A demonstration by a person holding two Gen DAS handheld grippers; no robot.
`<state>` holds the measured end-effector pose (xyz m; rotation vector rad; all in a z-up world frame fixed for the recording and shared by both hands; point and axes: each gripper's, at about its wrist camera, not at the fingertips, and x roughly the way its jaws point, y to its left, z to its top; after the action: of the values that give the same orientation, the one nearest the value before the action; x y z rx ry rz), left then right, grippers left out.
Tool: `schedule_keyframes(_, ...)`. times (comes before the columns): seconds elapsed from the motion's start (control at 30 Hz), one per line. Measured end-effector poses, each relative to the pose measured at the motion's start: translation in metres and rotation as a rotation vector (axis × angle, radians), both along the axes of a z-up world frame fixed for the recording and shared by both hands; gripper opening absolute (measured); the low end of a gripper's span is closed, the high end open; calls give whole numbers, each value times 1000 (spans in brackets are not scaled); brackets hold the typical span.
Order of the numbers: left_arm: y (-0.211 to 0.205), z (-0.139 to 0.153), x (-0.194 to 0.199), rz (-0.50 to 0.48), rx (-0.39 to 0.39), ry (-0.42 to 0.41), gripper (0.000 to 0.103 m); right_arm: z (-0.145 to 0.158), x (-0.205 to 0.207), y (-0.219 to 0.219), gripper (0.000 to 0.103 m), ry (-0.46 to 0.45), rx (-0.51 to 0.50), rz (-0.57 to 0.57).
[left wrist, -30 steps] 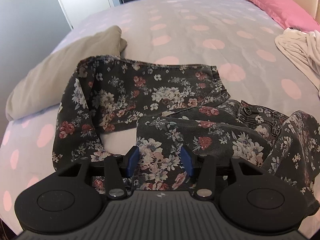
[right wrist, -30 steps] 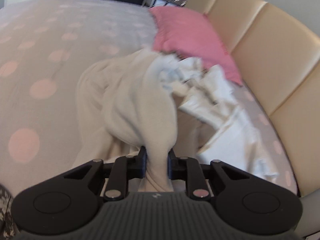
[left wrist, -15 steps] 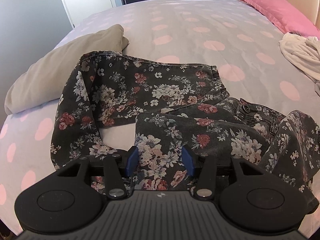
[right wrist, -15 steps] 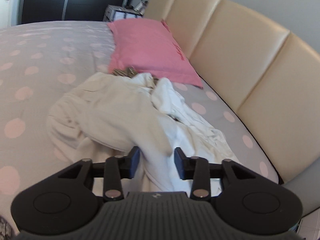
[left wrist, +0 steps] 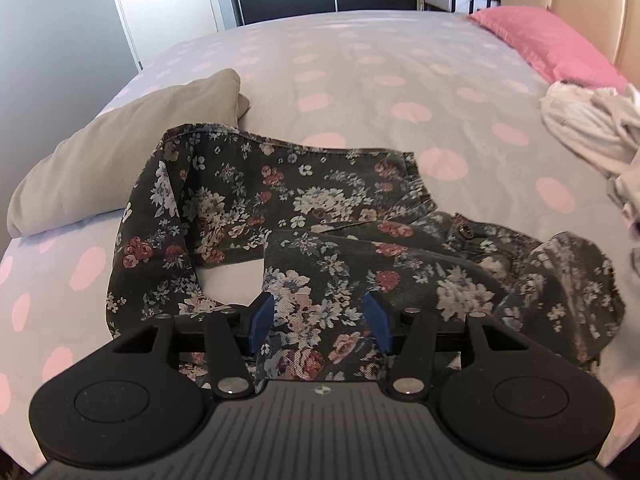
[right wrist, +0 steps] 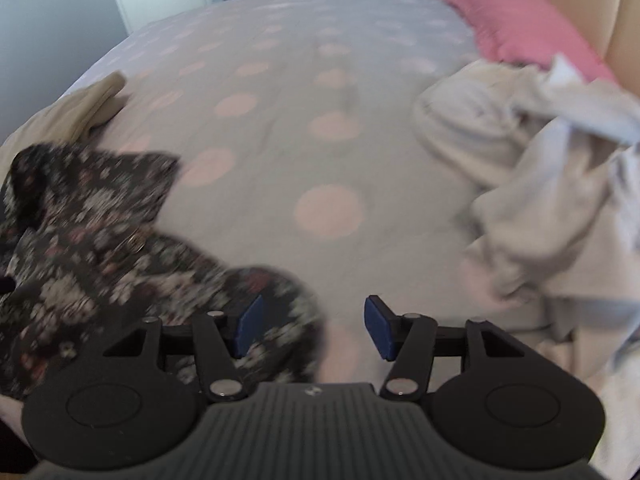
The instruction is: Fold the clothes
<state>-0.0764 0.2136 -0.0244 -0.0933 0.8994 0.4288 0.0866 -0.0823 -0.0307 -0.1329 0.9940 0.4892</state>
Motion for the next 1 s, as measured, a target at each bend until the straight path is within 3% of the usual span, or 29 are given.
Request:
schedule_keyframes(0.1, -9, 8, -3, -16, -11, -36, 49, -21, -3, 4, 61, 93, 38, -25)
schedule_keyframes(0.23, -24, 11, -1, -66, -42, -61, 49, -50, 6, 1, 60, 147, 0, -78)
schedule_keyframes(0.27, -28, 10, 0, -79, -51, -62, 49, -57, 6, 0, 56, 176, 9, -89)
schedule_keyframes(0.3, -32, 10, 0, -91, -53, -62, 49, -63, 7, -1, 41, 201, 17, -97)
schedule_keyframes(0.37, -40, 9, 0, -114, -51, -62, 49, -64, 3, 0, 29, 202, 23, -92)
schedule_keyframes(0.4, -43, 10, 0, -130, -49, -64, 49, -64, 1, 1, 16, 198, 28, -88)
schedule_keyframes(0.63, -63, 8, -4, -232, -7, -71, 54, 2, -24, 16, 15, 21, 181, 18)
schedule_keyframes(0.77, -71, 6, -5, -277, 28, -68, 54, 32, -39, 44, 15, 11, 272, 104)
schedule_keyframes(1.0, -82, 11, -11, -353, 28, -115, 57, 50, -55, 89, 15, 45, 279, 191)
